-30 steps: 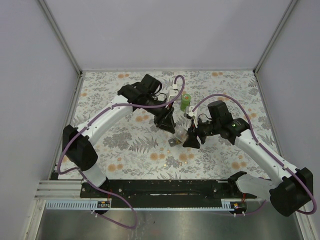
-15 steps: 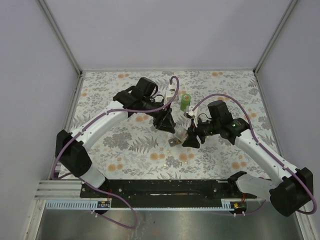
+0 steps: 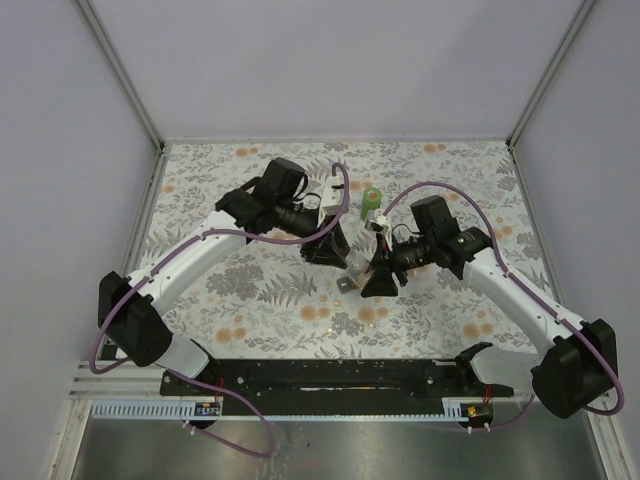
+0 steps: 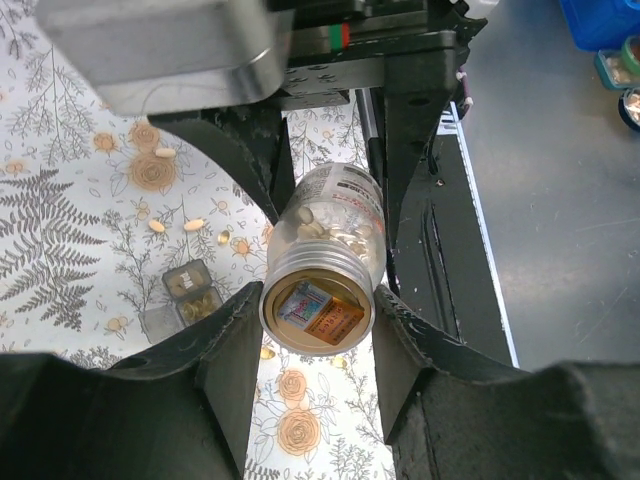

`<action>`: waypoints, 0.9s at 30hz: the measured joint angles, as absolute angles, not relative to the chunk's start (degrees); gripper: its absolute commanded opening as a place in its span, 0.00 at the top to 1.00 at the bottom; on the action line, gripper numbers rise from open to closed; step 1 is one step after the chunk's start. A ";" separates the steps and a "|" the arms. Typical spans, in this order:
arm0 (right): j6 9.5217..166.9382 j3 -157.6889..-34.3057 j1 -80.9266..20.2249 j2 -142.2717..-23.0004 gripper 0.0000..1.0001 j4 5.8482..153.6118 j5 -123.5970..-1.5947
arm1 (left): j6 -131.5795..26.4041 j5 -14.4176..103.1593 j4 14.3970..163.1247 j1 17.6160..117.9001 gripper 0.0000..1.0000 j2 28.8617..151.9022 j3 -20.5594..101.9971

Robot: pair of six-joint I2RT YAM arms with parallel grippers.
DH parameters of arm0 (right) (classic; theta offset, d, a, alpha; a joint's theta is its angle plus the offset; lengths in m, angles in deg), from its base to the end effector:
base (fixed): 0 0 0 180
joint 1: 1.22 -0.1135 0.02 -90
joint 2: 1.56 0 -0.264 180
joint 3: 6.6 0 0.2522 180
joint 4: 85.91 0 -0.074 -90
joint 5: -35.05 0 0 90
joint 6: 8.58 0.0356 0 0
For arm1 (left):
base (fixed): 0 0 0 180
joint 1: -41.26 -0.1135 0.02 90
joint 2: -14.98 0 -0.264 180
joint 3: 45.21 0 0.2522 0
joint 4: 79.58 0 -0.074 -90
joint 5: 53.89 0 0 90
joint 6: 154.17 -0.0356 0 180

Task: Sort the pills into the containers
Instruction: Screw the lid of the pill bottle onto the pill bottle.

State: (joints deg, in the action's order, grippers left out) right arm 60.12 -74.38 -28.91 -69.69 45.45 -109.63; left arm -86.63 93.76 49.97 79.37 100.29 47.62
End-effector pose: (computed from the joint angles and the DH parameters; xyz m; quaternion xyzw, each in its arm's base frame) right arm 0.1954 0.1353 0.2856 -0.4914 0.6904 0.4468 0.2867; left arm 0.2305 -0.2190 0.3462 0.5713 0.5965 -0.4855 0.2864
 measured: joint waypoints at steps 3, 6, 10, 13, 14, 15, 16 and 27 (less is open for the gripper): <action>59.35 -75.39 -28.86 -71.01 1.00 43.38 -111.77 | -90.38 94.68 48.48 79.43 0.98 100.10 47.66; 58.28 -76.20 -28.84 -72.05 1.00 41.12 -113.50 | -95.15 95.35 45.01 79.58 0.96 100.23 48.34; 56.44 -77.75 -28.86 -73.24 1.00 38.04 -115.64 | -101.75 96.49 39.28 79.89 0.92 101.19 50.94; 55.66 -78.34 -28.84 -73.69 1.00 36.53 -116.91 | -105.82 97.60 36.48 80.04 0.91 101.74 52.10; 55.44 -78.45 -28.84 -73.91 1.00 35.92 -117.48 | -106.93 97.89 35.83 80.09 0.91 101.74 52.10; 55.24 -78.67 -28.86 -74.22 1.00 35.22 -118.02 | -108.09 98.11 35.26 80.22 0.90 101.74 52.10; 54.98 -78.89 -28.86 -74.59 1.00 34.46 -118.50 | -109.05 98.24 35.00 80.31 0.89 101.74 52.10; 54.02 -79.23 -28.86 -77.08 1.00 31.09 -122.59 | -116.92 98.50 32.38 81.11 0.78 101.61 52.03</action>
